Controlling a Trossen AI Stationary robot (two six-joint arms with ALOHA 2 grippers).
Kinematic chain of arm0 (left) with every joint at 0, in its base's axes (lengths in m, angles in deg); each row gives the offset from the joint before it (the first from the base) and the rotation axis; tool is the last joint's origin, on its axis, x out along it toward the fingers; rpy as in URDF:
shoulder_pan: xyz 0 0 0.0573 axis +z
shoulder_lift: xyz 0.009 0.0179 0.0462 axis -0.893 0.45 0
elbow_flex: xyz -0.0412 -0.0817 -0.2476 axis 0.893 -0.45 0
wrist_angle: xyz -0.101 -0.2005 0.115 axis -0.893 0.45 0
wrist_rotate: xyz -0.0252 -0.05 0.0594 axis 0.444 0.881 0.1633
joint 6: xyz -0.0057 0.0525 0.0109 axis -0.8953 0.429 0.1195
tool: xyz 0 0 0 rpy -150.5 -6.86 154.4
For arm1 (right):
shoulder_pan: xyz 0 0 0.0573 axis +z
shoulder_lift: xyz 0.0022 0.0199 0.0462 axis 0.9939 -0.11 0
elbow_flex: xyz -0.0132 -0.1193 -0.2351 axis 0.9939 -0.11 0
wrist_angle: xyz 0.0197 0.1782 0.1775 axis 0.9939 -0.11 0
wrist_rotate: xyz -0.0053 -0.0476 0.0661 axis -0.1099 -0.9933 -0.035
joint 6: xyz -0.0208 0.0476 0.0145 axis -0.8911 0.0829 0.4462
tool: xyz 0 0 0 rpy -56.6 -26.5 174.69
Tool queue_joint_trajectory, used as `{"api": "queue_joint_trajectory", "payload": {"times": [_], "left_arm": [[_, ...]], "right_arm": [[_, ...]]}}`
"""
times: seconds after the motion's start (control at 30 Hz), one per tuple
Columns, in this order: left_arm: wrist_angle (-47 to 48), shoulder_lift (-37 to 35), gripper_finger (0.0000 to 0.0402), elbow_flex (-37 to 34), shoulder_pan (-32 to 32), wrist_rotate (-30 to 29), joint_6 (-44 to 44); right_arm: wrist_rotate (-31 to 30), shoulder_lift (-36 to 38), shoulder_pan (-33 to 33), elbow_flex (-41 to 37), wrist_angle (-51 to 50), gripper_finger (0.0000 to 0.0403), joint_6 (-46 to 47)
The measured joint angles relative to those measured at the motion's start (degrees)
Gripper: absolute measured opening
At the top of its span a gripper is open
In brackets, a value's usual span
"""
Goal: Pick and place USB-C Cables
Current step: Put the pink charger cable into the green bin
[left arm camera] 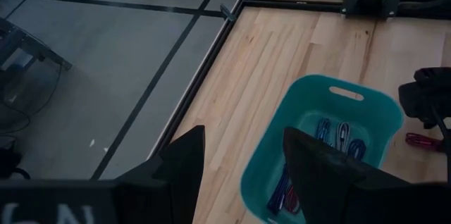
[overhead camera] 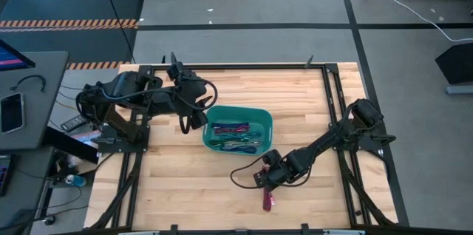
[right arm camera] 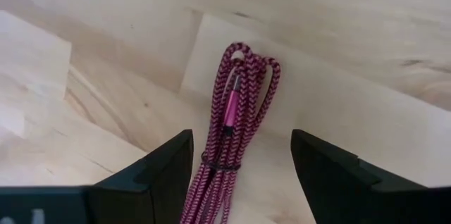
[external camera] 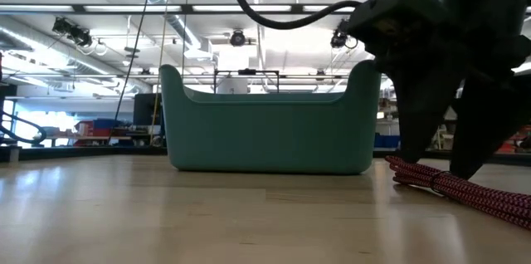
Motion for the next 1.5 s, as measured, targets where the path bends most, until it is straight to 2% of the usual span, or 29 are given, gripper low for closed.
{"api": "queue_joint_trajectory", "payload": {"times": [0.8,1.1,1.33,1.5], "left_arm": [[0.0,0.0,0.0199,0.0,0.0,0.0,-0.2],[0.0,0.0,0.0199,0.0,0.0,0.0,-0.2],[-0.2,0.0,0.0199,0.0,0.0,0.0,-0.2],[-0.3,0.0,0.0199,0.0,0.0,0.0,-0.1]], "right_arm": [[-1.8,0.0,0.2,0.0,1.7,0.0244,0.9],[-2.1,0.0,1.2,0.0,3.8,0.0244,-2.3],[-1.2,-3.7,1.4,0.1,6.0,0.0244,-2.3],[-0.9,-3.7,1.3,0.2,6.3,0.0244,-1.9]]}}
